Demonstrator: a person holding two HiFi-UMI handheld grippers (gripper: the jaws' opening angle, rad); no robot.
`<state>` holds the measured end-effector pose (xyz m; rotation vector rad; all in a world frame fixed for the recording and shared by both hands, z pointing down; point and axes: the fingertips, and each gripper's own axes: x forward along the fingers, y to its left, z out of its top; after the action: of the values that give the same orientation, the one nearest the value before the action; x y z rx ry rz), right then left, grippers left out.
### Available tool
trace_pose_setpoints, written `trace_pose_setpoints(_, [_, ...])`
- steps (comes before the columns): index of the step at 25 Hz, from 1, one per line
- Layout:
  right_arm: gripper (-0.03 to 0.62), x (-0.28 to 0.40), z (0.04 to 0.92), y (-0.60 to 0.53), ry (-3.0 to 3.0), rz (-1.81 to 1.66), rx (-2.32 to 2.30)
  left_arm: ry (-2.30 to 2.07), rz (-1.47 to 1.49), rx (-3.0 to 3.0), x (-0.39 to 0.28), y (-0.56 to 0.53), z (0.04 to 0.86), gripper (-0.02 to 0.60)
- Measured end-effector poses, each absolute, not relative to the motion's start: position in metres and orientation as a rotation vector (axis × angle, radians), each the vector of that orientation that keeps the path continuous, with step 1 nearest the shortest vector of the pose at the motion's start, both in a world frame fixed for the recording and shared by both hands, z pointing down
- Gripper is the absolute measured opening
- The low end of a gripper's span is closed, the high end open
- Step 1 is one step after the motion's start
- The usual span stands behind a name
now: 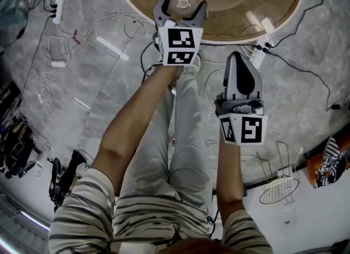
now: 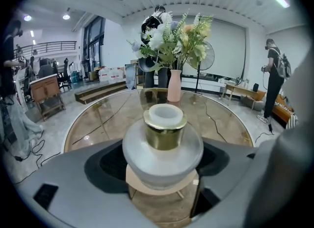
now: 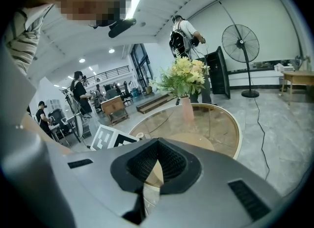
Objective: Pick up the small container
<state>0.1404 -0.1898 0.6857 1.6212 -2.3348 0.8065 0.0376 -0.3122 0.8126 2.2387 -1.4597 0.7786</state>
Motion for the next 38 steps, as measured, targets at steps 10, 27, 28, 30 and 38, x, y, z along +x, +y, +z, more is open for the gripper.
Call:
trace_pose_setpoints(10, [0.008,0.150,0.690,-0.187,-2.319,0.817,1.635,-1.466,0.810,2.249,0.043,-0.316,0.820,0.326])
trace_pose_setpoints(27, [0.008,0.145,0.655,-0.192,-2.340,0.753,1.648,-1.417,0.772,2.224,0.040,-0.301,0.777,0.330])
trace_pose_setpoints(28, [0.008,0.144,0.649,-0.193,-2.342,0.741,1.650,-1.419,0.764,2.222,0.038,-0.300,0.770,0.330])
trace_pose_setpoints(30, [0.008,0.141,0.636,-0.194,-2.349,0.718,1.651,-1.421,0.754,2.225,0.034,-0.296,0.756,0.330])
trace_pose_setpoints(38, [0.008,0.122,0.574,-0.193,-2.391,0.626,1.651,-1.423,0.716,2.249,0.011,-0.271,0.685,0.331])
